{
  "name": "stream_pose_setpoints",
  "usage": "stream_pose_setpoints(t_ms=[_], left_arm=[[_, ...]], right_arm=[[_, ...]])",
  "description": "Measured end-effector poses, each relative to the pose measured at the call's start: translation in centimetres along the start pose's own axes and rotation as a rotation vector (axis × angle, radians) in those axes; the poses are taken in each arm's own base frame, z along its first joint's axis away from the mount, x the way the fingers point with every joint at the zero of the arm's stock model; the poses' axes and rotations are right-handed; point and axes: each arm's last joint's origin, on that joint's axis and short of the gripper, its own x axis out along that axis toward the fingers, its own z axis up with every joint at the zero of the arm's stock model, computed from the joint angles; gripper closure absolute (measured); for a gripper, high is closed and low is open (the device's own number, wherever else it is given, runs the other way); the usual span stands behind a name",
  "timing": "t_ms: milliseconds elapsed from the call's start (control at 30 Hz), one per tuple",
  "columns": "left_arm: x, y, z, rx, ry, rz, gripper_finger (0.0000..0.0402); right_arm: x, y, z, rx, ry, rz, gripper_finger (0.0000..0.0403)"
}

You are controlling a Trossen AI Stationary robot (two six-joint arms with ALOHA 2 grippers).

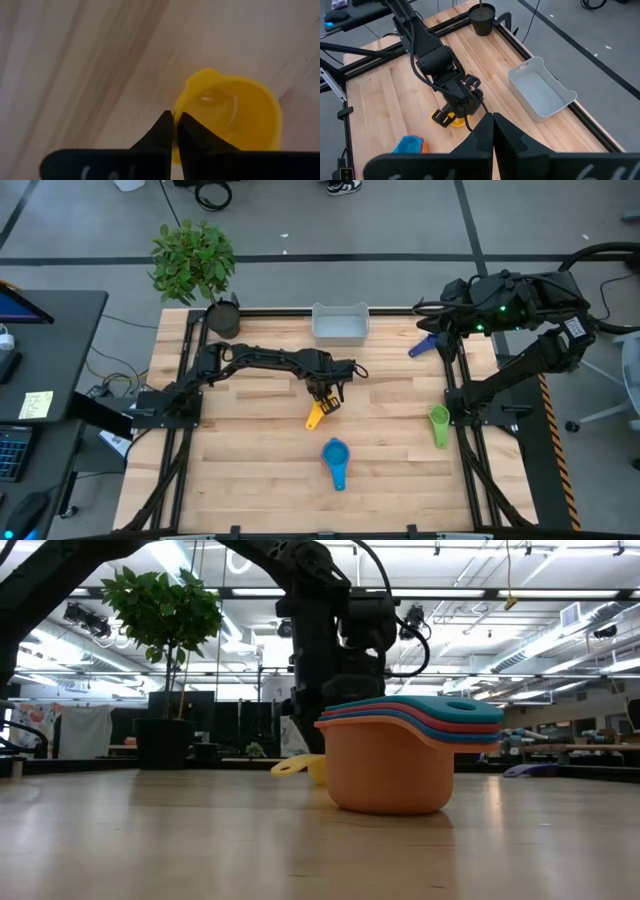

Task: Nest measuring cups in basket
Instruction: Stack the yellow measuring cup on top of the light blue measuring cup

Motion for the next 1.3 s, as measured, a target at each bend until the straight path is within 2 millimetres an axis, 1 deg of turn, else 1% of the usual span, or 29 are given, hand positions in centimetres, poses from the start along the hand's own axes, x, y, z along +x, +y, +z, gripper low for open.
stream_pose_setpoints(t_ms=[267, 433, 667, 833, 933, 1033, 1100, 1300], left_arm=[[0.0, 0.3, -0.1, -0.114, 0.017, 0.008, 0.0387], [-1.0, 0.3, -0.4, -0.165, 0.028, 0.003, 0.0387], [-4.7, 0.7, -0.7, -0.249, -0.035, -0.017, 0.0388], [-8.0, 0.5, -1.6, -0.282, -0.068, -0.045, 0.0388], [-10.0, -0.2, -2.4, -0.333, -0.089, -0.079, 0.0388], [-11.9, -1.4, -3.6, -0.398, -0.115, -0.112, 0.0388], [-12.8, -2.6, -4.3, -0.438, -0.139, -0.130, 0.0388], [-14.0, -7.0, -6.8, -0.603, -0.192, -0.171, 0.0388]], right_arm=[[0.0, 0.0, 0.0, -0.059, -0.003, 0.001, 0.0394], [0.0, 0.0, 0.0, -0.118, -0.002, 0.001, 0.0394], [0.0, 0.0, 0.0, -0.160, 0.003, -0.001, 0.0394], [0.0, 0.0, 0.0, -0.185, 0.003, -0.005, 0.0394], [0.0, -0.1, 0.0, -0.187, -0.006, -0.029, 0.0394], [0.0, -0.2, 0.1, -0.225, -0.023, -0.079, 0.0394], [0.0, -0.3, 0.1, -0.243, -0.035, -0.118, 0.0394], [0.0, -0.5, 0.2, -0.346, -0.044, -0.172, 0.0394]])
